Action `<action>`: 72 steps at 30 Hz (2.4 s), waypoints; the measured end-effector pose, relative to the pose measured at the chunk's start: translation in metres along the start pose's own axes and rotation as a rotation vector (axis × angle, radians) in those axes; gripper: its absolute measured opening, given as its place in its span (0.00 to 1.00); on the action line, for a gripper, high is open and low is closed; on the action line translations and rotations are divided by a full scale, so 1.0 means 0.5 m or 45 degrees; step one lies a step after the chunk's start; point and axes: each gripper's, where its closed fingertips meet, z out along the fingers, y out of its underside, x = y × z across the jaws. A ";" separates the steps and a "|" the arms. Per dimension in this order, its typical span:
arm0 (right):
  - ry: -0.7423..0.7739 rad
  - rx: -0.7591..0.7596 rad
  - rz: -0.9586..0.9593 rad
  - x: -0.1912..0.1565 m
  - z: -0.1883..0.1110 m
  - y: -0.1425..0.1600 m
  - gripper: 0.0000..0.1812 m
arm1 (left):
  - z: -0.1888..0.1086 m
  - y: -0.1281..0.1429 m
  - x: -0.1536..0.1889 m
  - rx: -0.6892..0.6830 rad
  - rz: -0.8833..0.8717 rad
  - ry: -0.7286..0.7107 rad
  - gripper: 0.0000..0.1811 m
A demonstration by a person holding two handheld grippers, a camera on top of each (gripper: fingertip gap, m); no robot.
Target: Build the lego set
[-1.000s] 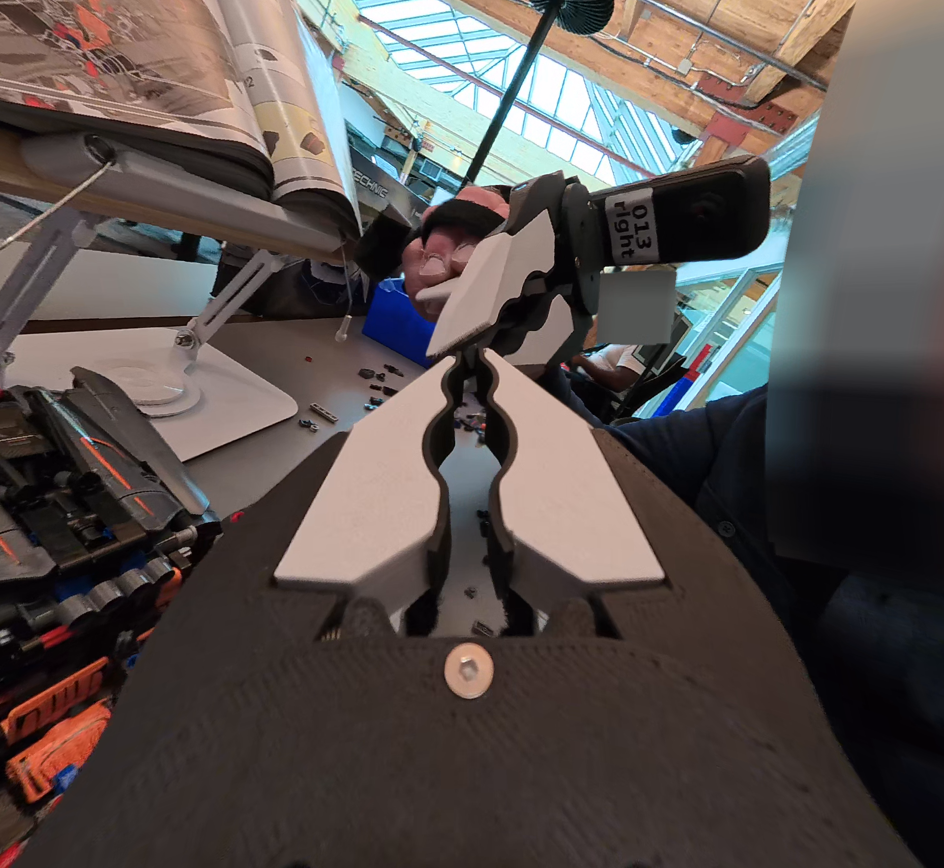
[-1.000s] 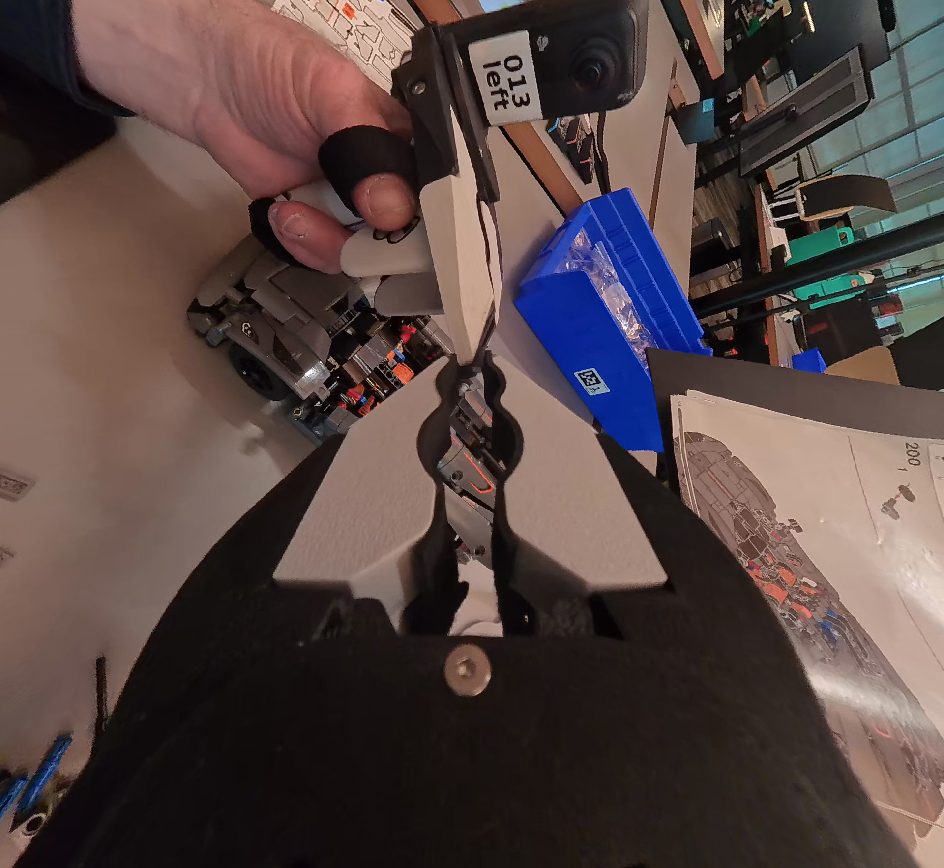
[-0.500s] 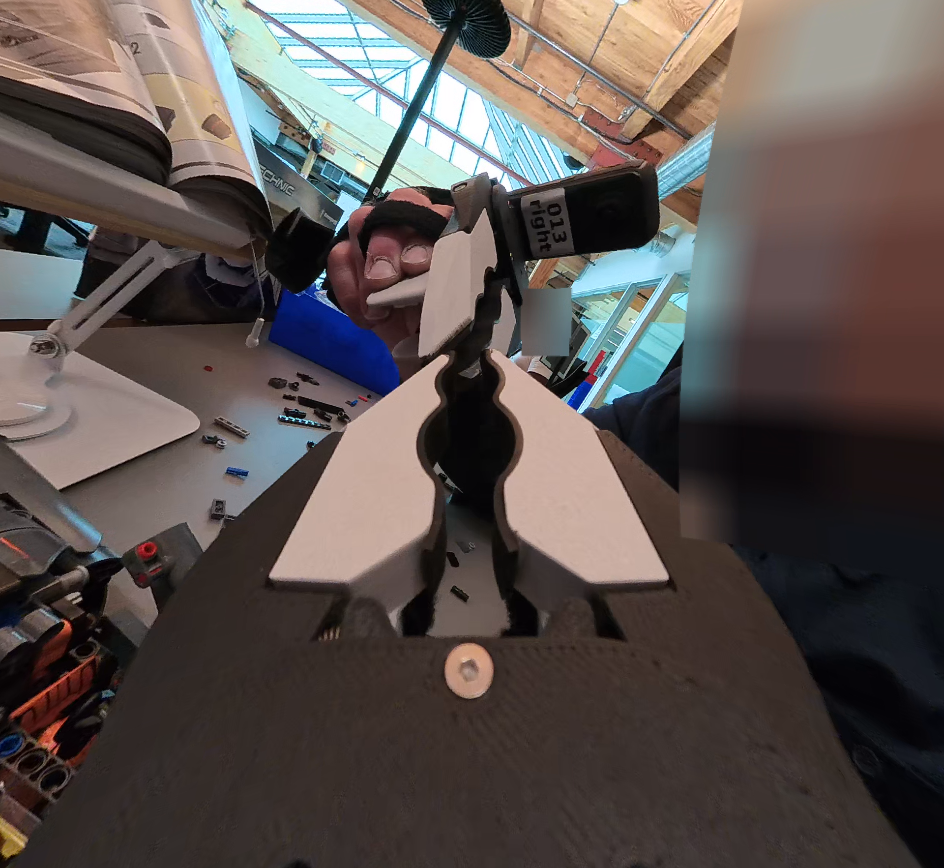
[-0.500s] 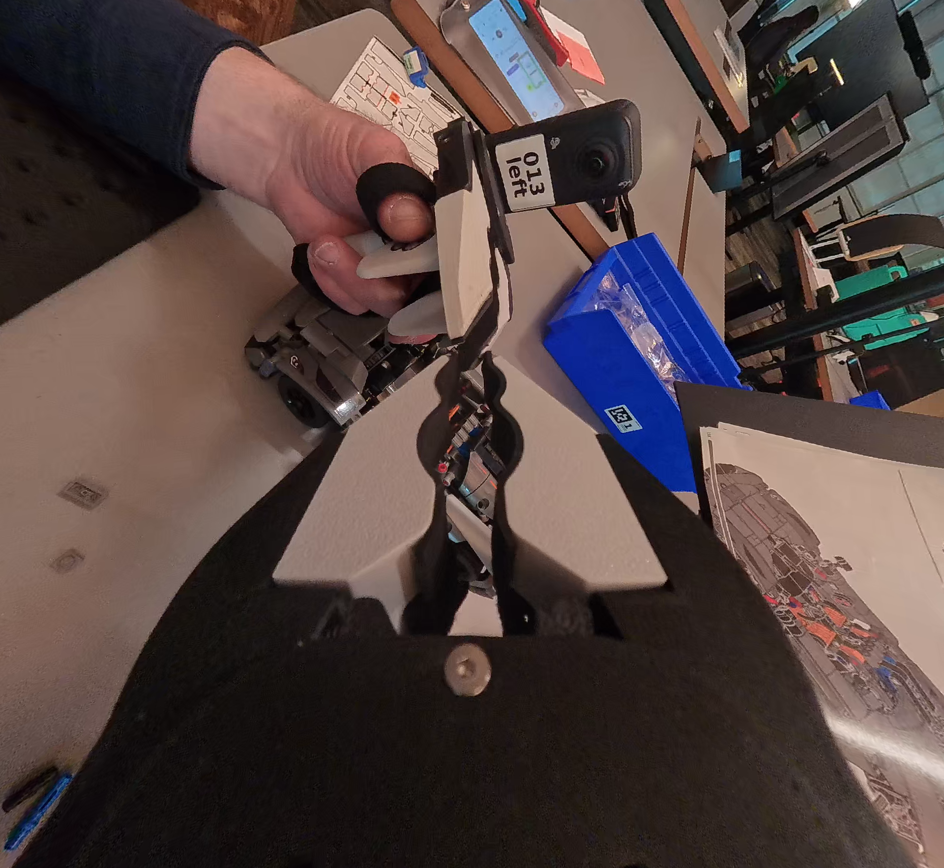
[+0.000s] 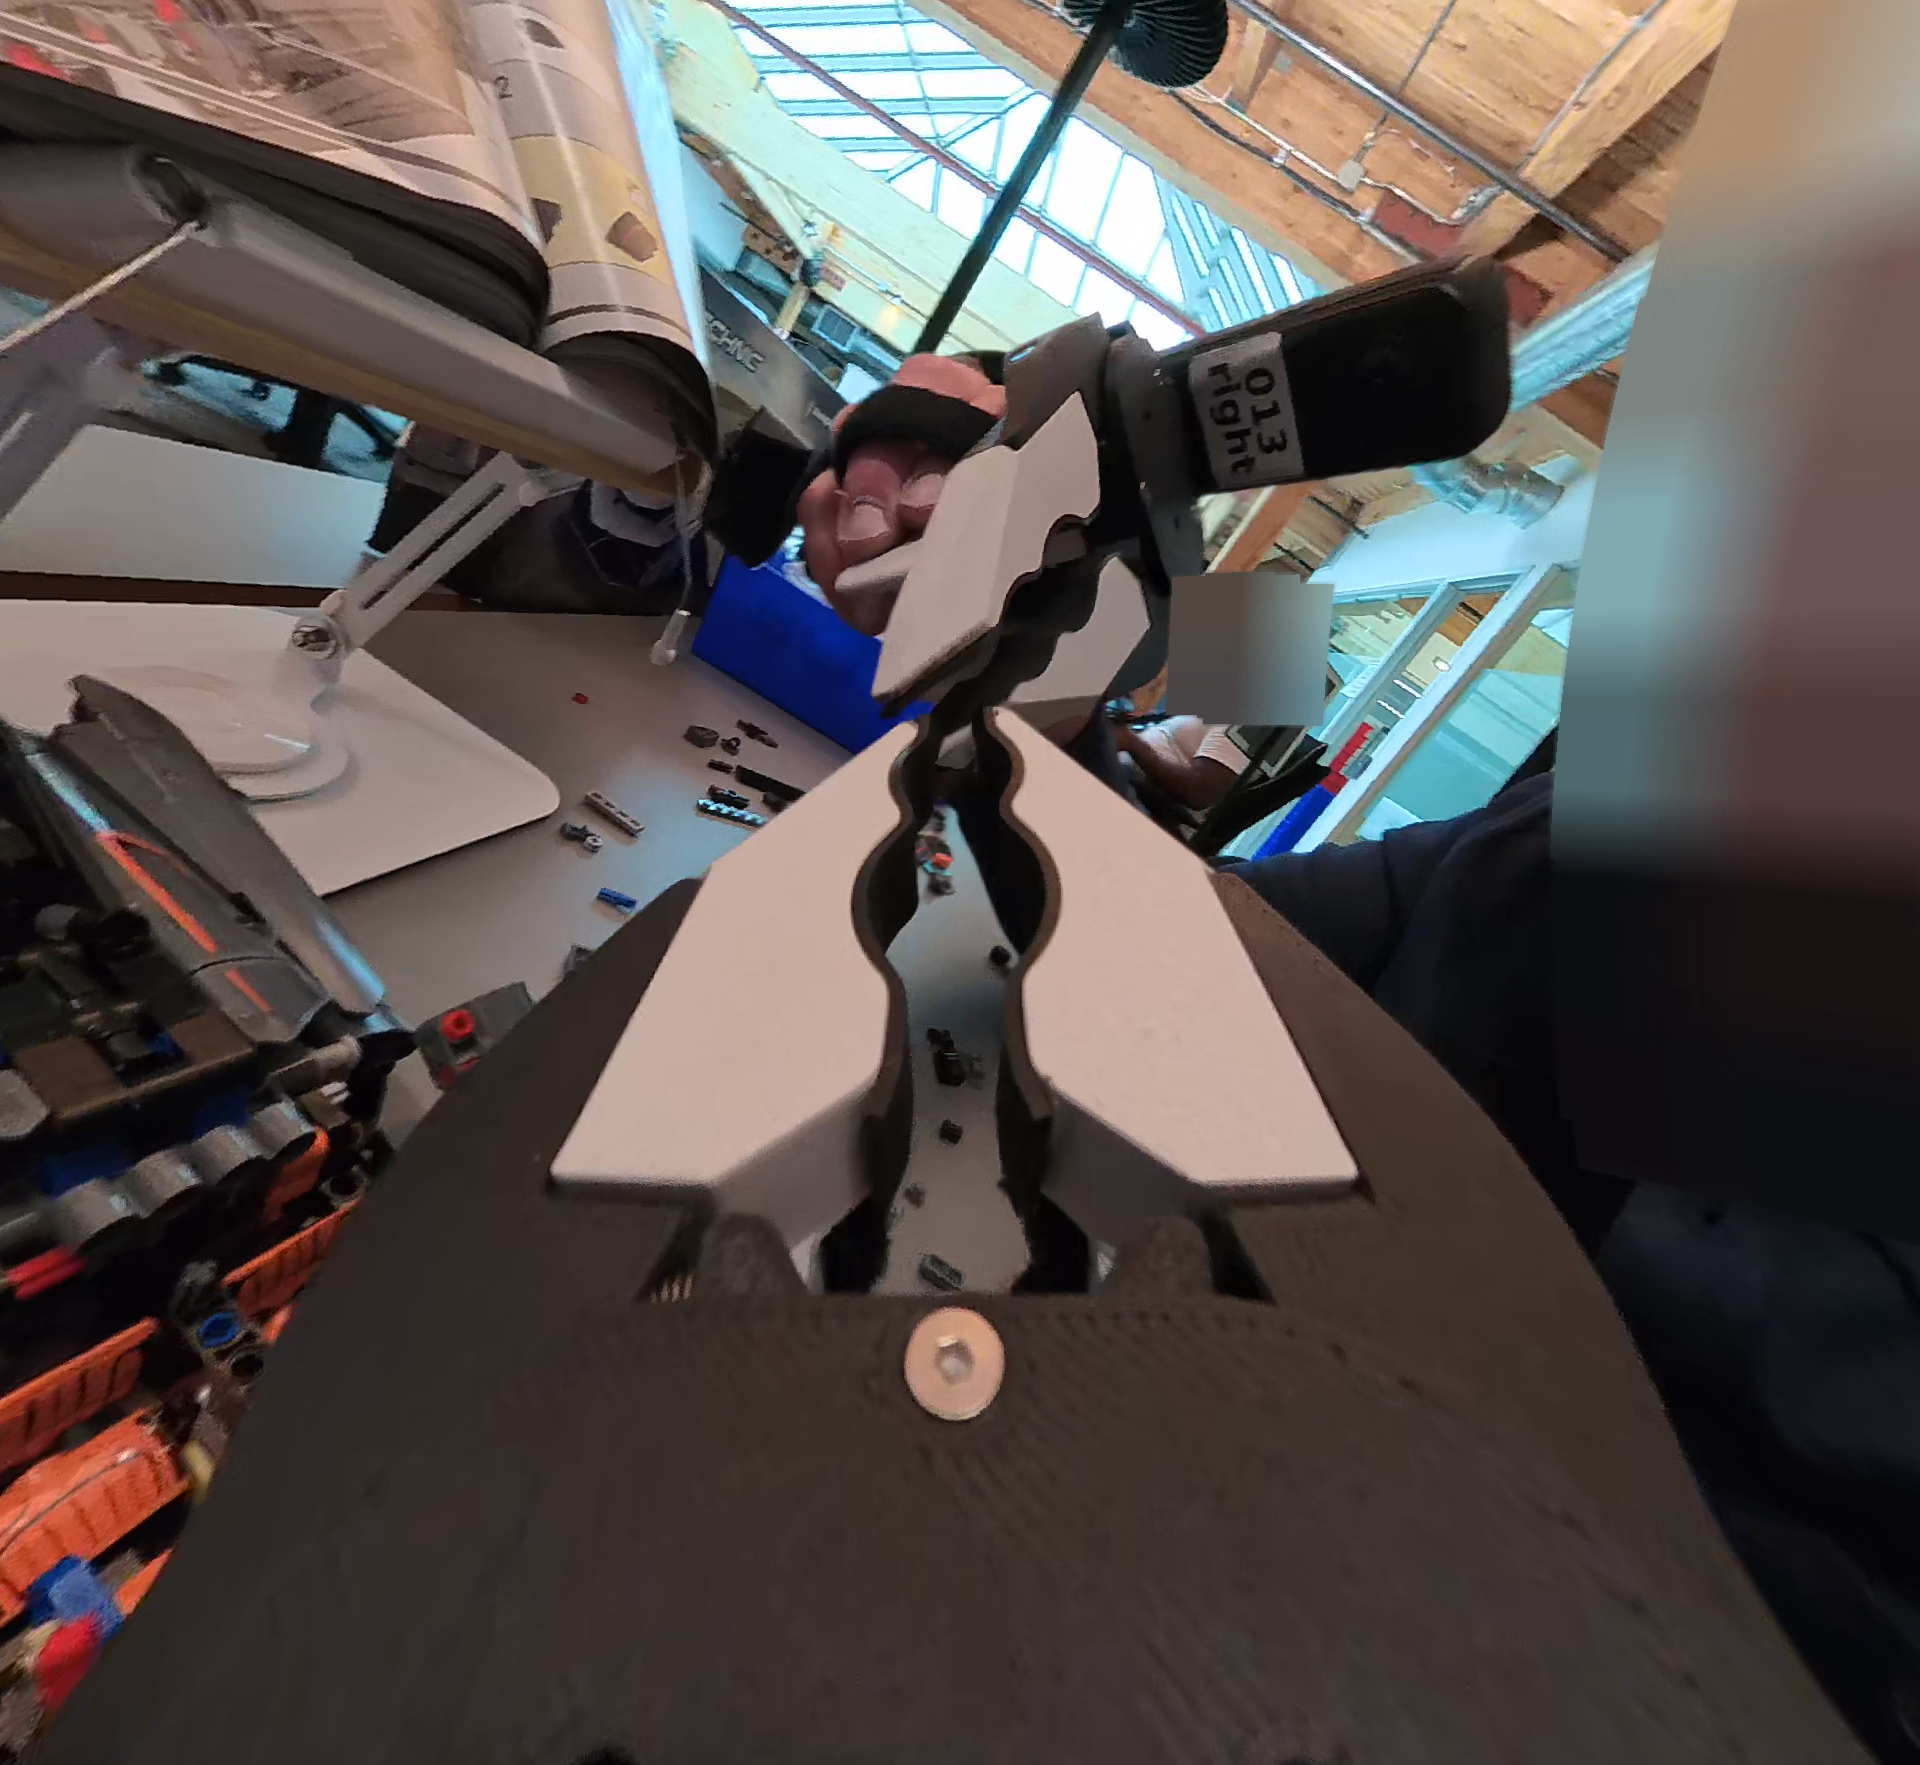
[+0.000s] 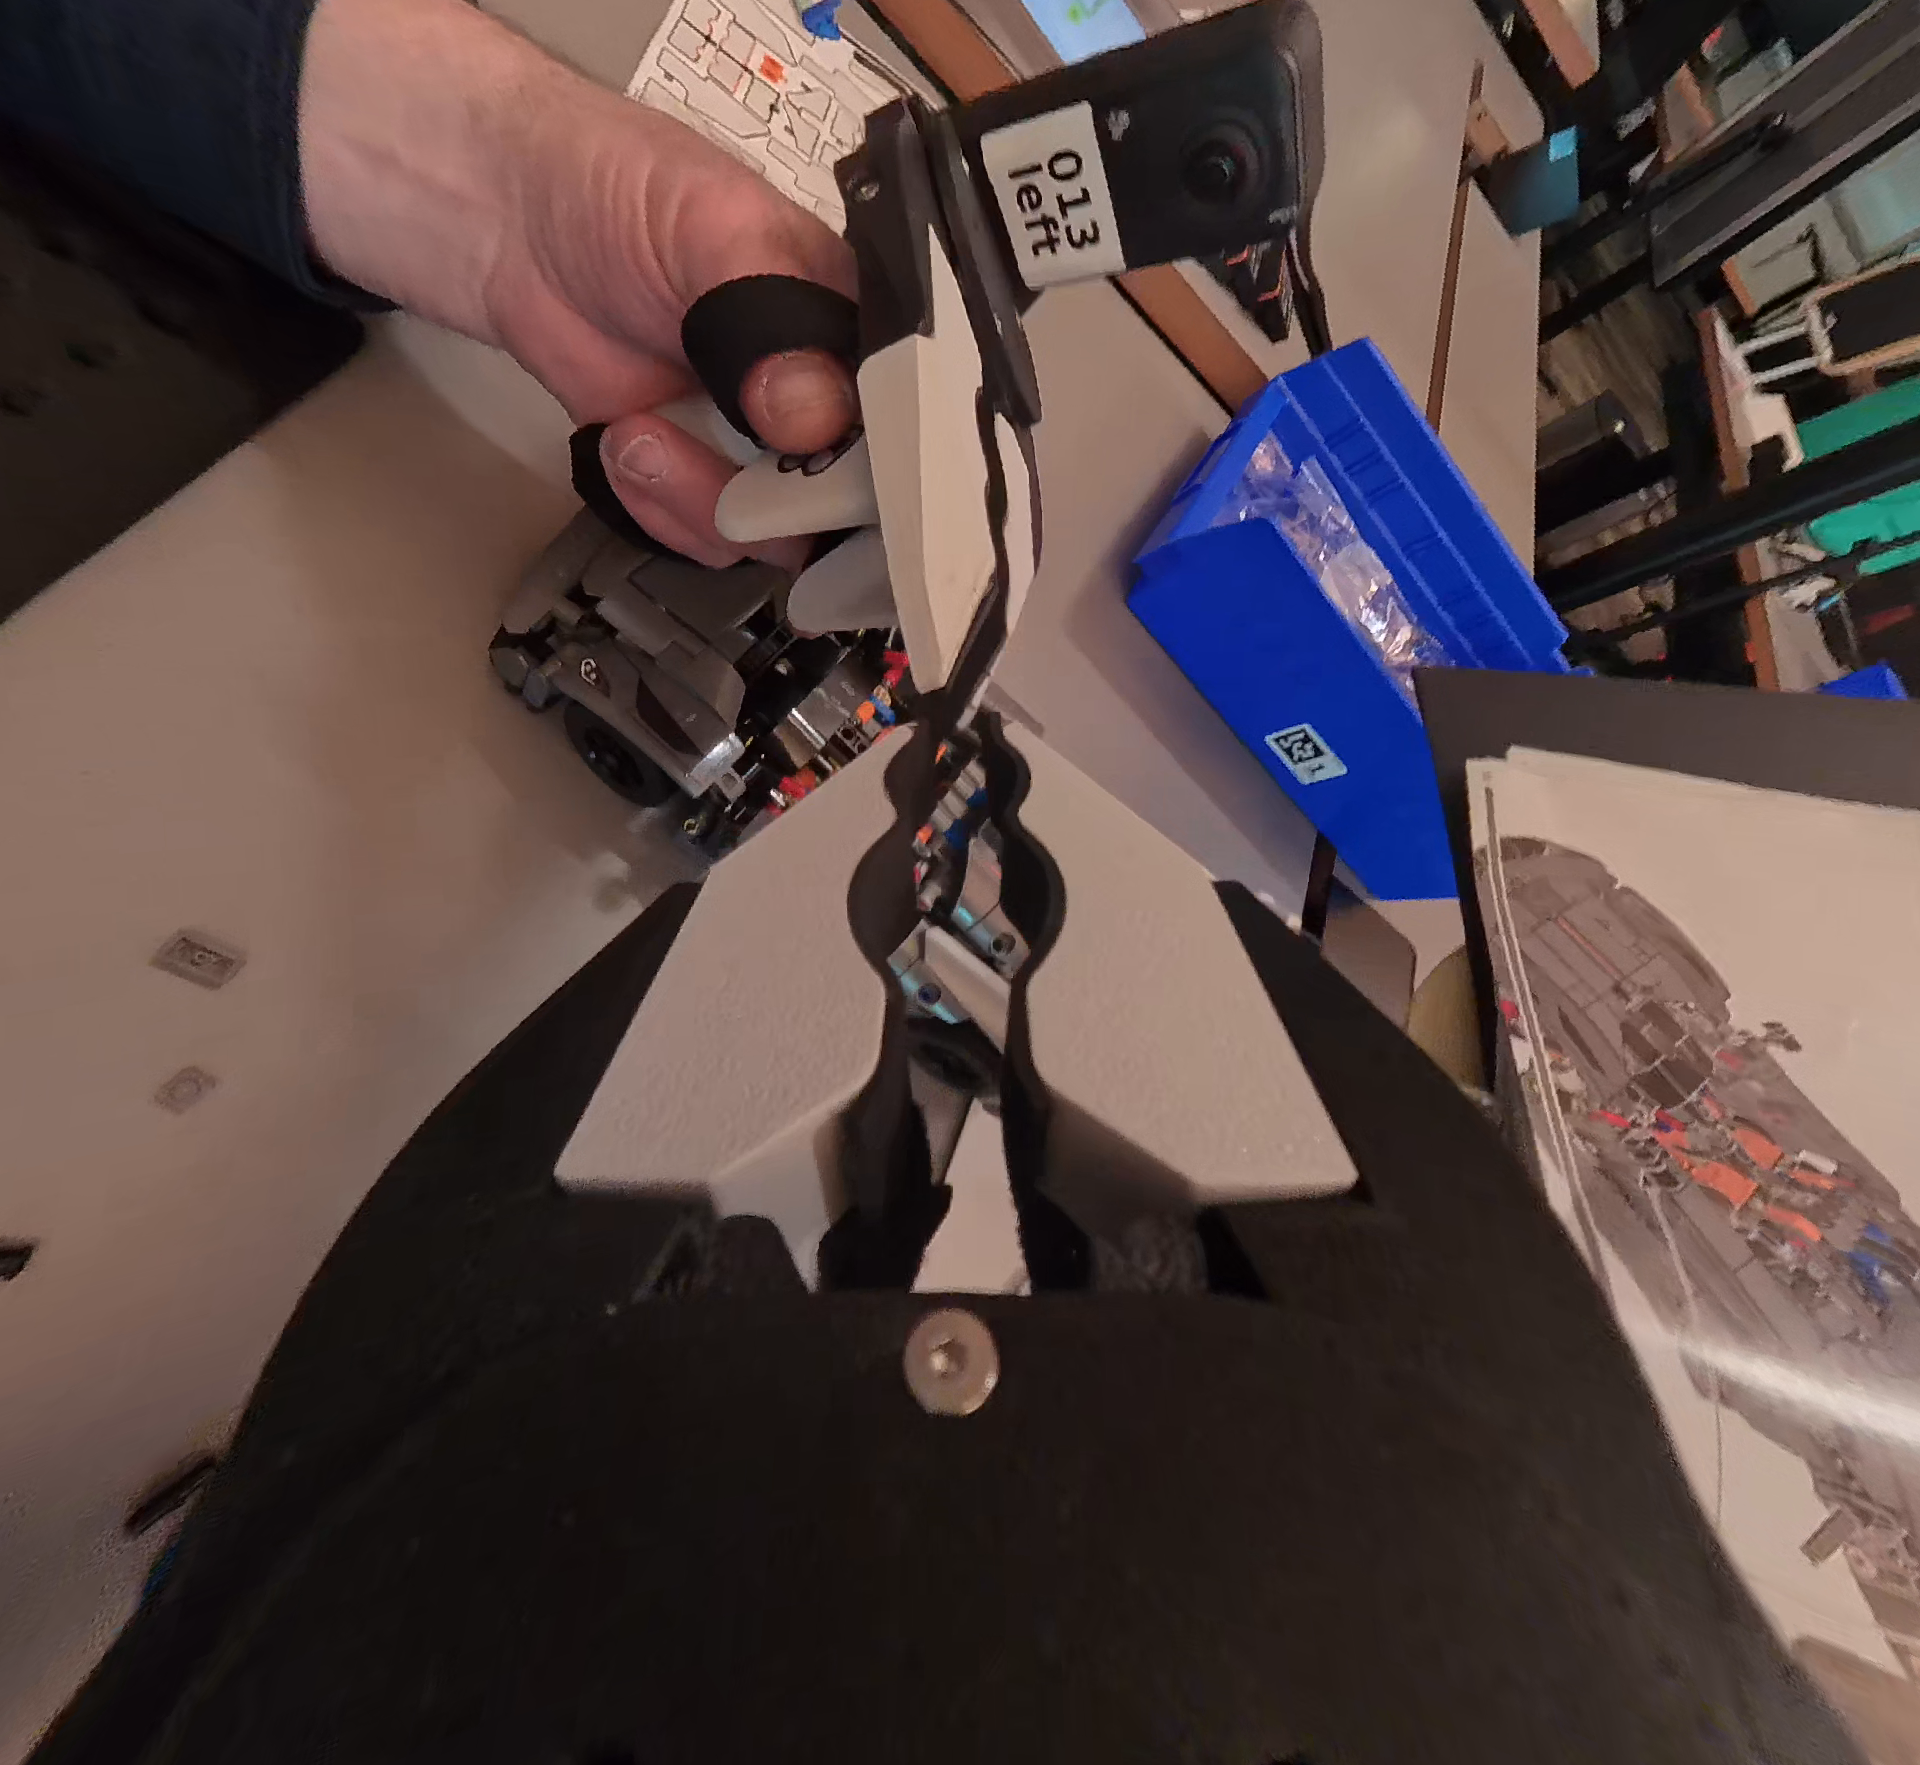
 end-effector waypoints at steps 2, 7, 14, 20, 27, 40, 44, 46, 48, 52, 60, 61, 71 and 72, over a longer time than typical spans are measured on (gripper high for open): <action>-0.004 -0.025 0.033 0.005 -0.011 0.011 0.04 | -0.001 0.002 -0.012 -0.011 0.002 -0.052 0.03; 0.008 -0.144 0.149 0.022 -0.033 0.041 0.05 | 0.005 -0.010 -0.022 0.026 0.022 -0.111 0.03; 0.135 -0.261 0.321 0.045 -0.026 0.047 0.07 | 0.010 -0.068 -0.039 0.235 0.035 -0.249 0.02; 0.535 -0.194 0.456 0.055 -0.024 0.042 0.09 | 0.051 -0.059 -0.043 0.334 -0.024 -0.311 0.02; 0.727 -0.138 0.591 0.059 -0.040 0.046 0.08 | 0.069 -0.063 -0.039 0.455 -0.021 -0.355 0.02; 0.844 -0.227 0.645 0.070 -0.034 0.061 0.08 | 0.066 -0.062 -0.061 0.528 -0.014 -0.452 0.00; 0.831 -0.208 0.688 0.066 -0.036 0.066 0.07 | 0.069 -0.055 -0.063 0.510 -0.034 -0.431 0.00; 0.827 -0.206 0.698 0.066 -0.044 0.073 0.02 | 0.075 -0.050 -0.063 0.499 -0.032 -0.424 0.00; 0.822 -0.189 0.708 0.064 -0.050 0.075 0.02 | 0.081 -0.049 -0.058 0.485 -0.032 -0.399 0.00; 0.816 -0.180 0.644 0.050 -0.054 0.077 0.02 | 0.072 -0.056 -0.057 0.469 0.012 -0.409 0.00; 0.832 -0.067 0.498 0.039 -0.079 0.061 0.02 | 0.038 -0.048 -0.069 0.284 0.013 -0.431 0.00; 0.826 -0.059 0.463 0.036 -0.079 0.056 0.02 | 0.036 -0.044 -0.068 0.274 -0.019 -0.403 0.00; 0.772 0.068 0.261 0.008 -0.106 0.015 0.02 | 0.084 -0.005 0.010 0.128 -0.245 0.106 0.09; 0.759 0.086 0.265 0.005 -0.109 0.013 0.02 | 0.087 -0.002 0.017 0.117 -0.257 0.140 0.09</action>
